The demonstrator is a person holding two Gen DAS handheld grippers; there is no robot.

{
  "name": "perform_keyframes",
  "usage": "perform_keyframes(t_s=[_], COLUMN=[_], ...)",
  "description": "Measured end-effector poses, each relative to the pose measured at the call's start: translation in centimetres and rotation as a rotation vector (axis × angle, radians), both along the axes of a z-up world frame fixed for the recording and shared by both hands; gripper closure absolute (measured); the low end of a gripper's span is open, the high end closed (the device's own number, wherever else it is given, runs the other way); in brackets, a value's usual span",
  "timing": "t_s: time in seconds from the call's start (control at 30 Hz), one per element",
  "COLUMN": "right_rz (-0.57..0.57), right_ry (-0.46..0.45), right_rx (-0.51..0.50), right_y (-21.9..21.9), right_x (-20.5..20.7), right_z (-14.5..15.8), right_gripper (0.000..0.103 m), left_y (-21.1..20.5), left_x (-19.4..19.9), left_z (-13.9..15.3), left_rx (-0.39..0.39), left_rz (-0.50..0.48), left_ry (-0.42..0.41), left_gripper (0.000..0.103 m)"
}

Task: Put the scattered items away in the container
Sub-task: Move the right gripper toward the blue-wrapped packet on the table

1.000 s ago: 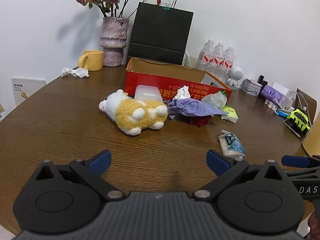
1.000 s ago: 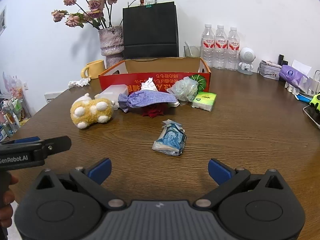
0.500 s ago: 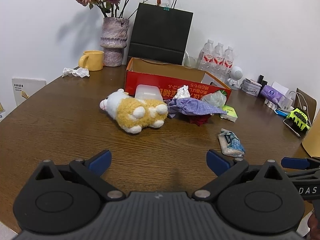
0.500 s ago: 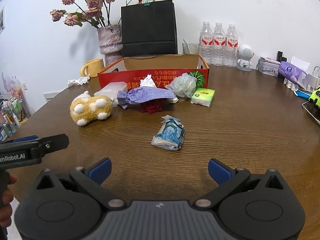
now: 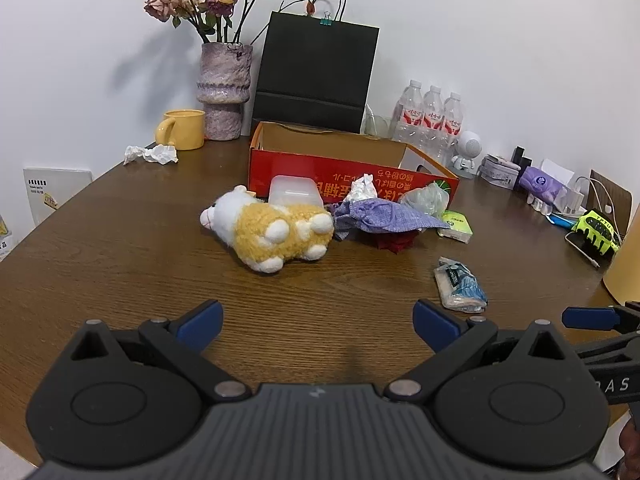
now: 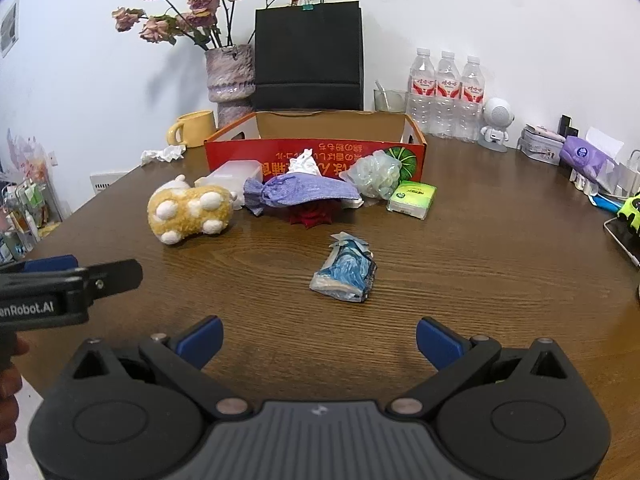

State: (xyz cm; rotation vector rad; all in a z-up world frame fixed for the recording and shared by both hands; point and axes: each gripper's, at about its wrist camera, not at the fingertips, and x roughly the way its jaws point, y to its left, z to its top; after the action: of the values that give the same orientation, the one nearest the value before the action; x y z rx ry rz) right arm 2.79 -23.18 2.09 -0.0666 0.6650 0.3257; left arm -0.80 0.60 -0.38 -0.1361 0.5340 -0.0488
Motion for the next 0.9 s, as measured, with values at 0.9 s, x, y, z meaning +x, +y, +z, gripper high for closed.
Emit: perform_keyframes(t_s=[0.9], right_rz=[-0.011], right_ry=[0.060], right_rx=[-0.013], right_y=[0.2], right_x=[1.7], right_z=[-1.4], right_gripper=[0.000], left_y=[-0.1], left_x=[1.3], left_z=[-1.6], left_rx=[0.001], left_rz=[-0.022], left_ry=[0.061], left_gripper=[0.000])
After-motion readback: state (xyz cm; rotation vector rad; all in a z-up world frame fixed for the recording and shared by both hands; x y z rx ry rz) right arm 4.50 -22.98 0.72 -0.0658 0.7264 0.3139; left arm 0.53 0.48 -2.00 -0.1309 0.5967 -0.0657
